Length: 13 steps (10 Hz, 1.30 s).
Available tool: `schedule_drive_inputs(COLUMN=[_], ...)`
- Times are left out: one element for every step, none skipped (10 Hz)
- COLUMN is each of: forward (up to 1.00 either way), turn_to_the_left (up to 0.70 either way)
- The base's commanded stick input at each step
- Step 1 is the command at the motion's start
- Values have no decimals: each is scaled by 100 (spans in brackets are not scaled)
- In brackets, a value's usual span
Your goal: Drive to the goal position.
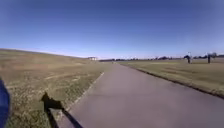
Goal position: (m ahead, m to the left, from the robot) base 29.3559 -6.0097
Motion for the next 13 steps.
schedule_drive_inputs(forward=[70,70,70,70,70,70,70,70,70,70,70,70,70], turn_to_the_left=[0,0,0,0,0,0,0,0,0,0,0,0,0])
